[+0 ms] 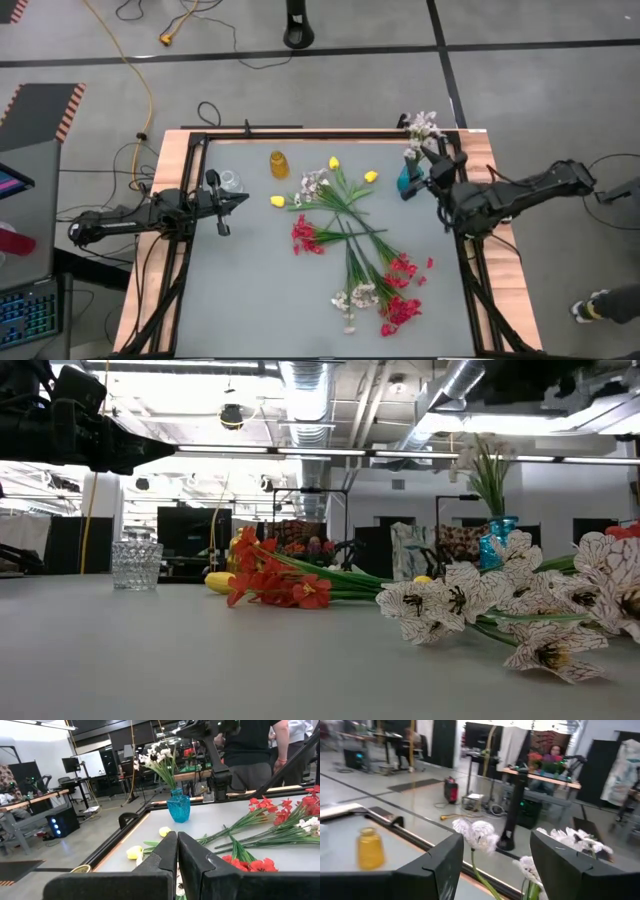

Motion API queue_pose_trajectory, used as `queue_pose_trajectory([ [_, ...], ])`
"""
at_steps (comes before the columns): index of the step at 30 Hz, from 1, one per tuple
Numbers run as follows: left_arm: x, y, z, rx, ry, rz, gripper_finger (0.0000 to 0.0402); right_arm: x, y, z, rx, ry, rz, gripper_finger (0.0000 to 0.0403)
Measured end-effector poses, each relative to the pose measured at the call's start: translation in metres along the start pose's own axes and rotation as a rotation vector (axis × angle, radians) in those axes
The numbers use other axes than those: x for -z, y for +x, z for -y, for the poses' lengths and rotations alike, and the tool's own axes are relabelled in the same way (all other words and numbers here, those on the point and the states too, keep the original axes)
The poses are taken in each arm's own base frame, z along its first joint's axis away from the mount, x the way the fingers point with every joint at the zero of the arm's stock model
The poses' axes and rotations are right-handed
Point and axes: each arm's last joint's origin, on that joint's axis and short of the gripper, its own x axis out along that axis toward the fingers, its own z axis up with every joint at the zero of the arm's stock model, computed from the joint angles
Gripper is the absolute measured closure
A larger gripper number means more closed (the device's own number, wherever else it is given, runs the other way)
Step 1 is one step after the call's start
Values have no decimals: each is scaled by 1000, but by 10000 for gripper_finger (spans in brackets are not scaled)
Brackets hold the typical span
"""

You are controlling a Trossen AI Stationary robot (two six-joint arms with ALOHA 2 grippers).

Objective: Sort flowers into vase by color
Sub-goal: Put the top left white flowers into the blue vase, then put the top red flowers into the yellow vase

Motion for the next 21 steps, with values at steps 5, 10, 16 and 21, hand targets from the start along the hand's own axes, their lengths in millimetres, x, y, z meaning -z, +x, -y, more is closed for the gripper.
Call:
queue_pose_trajectory([
  [5,0,0,0,0,0,0,400,-13,-17,-4,-110,37,19,148],
  [10,0,0,0,0,0,0,400,-24,-34,-7,-237,68,34,148],
  [16,0,0,0,0,0,1,400,-25,-48,-14,-507,77,48,148],
  [21,0,0,0,0,0,0,400,-22,-54,-29,-640,67,45,148],
])
